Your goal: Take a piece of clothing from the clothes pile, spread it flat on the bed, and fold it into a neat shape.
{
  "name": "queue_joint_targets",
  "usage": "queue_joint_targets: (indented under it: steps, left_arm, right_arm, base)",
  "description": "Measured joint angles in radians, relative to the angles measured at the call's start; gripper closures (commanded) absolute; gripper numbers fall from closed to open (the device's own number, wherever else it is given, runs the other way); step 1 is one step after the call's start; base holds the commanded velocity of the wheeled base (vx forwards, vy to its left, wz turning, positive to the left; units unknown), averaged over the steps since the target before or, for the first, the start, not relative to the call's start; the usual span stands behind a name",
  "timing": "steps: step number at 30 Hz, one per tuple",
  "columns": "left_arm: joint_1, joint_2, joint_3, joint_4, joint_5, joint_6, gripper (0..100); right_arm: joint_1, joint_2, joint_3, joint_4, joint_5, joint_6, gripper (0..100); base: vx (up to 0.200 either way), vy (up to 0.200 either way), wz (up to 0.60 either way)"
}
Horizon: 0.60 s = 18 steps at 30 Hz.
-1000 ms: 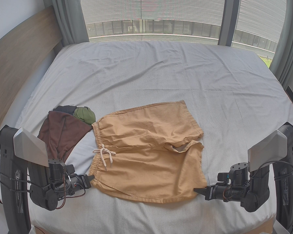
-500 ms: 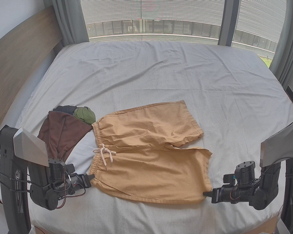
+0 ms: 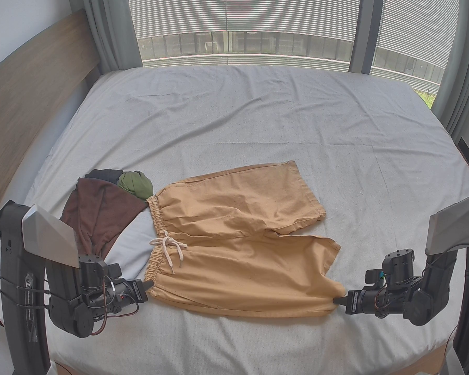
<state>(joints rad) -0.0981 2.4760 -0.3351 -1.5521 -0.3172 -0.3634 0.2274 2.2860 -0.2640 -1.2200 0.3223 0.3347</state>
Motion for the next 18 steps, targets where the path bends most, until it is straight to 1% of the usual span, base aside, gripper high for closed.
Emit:
queue_joint_targets:
  steps: [2, 3, 18]
  left_arm:
    - [-0.002, 0.0, 0.004, 0.0, 0.0, 0.0, 100]
    - [-0.002, 0.0, 0.004, 0.0, 0.0, 0.0, 100]
    - [0.004, 0.002, 0.005, 0.001, 0.004, 0.002, 100]
  right_arm:
    - [-0.003, 0.003, -0.001, 0.0, 0.0, -0.007, 100]
    - [-0.004, 0.005, -0.002, 0.001, 0.0, -0.01, 0]
    - [-0.042, 0.0, -0.01, 0.003, -0.002, -0.013, 0]
  base:
    - [0.0, 0.0, 0.0]
    - [0.0, 0.0, 0.0]
    - [0.0, 0.0, 0.0]
